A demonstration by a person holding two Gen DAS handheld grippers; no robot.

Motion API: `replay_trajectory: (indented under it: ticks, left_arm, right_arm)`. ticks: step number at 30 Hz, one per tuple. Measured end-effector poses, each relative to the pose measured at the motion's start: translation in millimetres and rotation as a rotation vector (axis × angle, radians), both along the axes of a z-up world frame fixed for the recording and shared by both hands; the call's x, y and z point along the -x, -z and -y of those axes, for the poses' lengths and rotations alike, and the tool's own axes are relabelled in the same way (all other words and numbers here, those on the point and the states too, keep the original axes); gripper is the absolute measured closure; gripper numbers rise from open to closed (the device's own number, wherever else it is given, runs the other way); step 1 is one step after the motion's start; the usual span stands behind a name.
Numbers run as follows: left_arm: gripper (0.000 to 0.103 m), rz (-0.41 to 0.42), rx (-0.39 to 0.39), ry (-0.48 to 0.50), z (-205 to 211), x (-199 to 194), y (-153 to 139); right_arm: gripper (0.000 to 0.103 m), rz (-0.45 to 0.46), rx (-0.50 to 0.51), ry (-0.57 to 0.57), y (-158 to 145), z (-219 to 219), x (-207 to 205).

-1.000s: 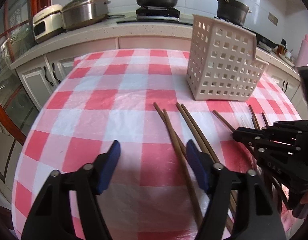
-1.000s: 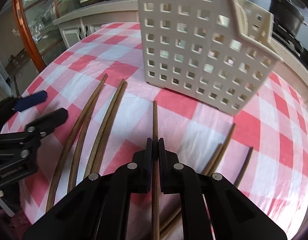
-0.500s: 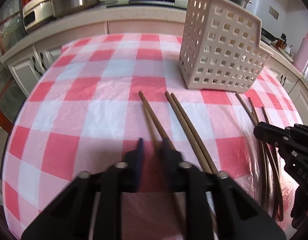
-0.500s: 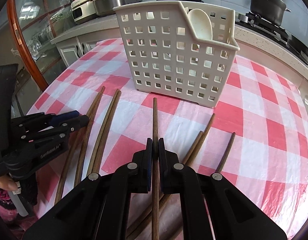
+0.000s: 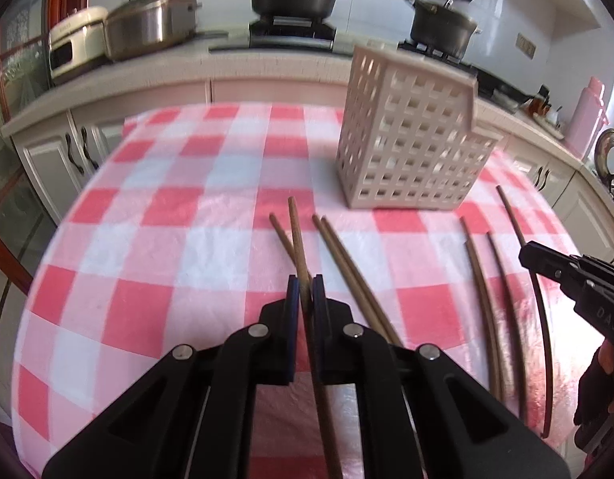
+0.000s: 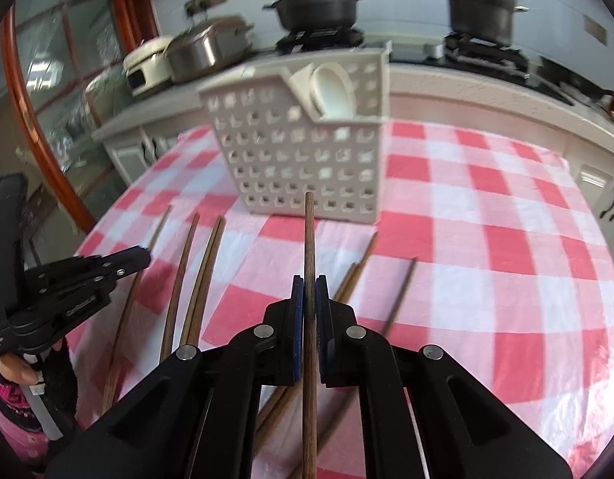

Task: Organize utensils
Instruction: 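Lift both chopsticks upright and carry them toward the white basket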

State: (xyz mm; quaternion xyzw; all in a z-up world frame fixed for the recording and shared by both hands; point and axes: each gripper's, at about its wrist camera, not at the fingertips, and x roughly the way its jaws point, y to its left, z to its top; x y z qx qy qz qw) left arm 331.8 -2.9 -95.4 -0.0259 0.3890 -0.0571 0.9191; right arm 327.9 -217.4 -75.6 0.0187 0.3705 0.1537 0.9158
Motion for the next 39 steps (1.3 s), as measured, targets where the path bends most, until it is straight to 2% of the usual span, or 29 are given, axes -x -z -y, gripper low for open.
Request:
replay_trajectory:
  ticks: [8, 22, 30, 39]
  left_arm:
    - [0.097, 0.153, -0.007, 0.017, 3.0, 38.9, -44.9]
    - [0.097, 0.361, -0.011, 0.007, 2.6, 103.5, -89.3]
    - [0.097, 0.437, -0.021, 0.005, 5.7, 125.8, -101.0]
    - [0.097, 0.471, -0.036, 0.004, 7.8, 135.7, -107.9]
  right_arm:
    - [0.097, 0.143, -0.052, 0.088, -38.6, 28.2, 35.5]
    - [0.097, 0.294, -0.073, 0.159, -72.1, 44.2, 94.4]
    - [0.097, 0.341, -0.065, 0.186, -81.1, 46.6, 113.6]
    - [0.097, 0.385, -0.062, 0.211, -86.9, 48.2, 122.8]
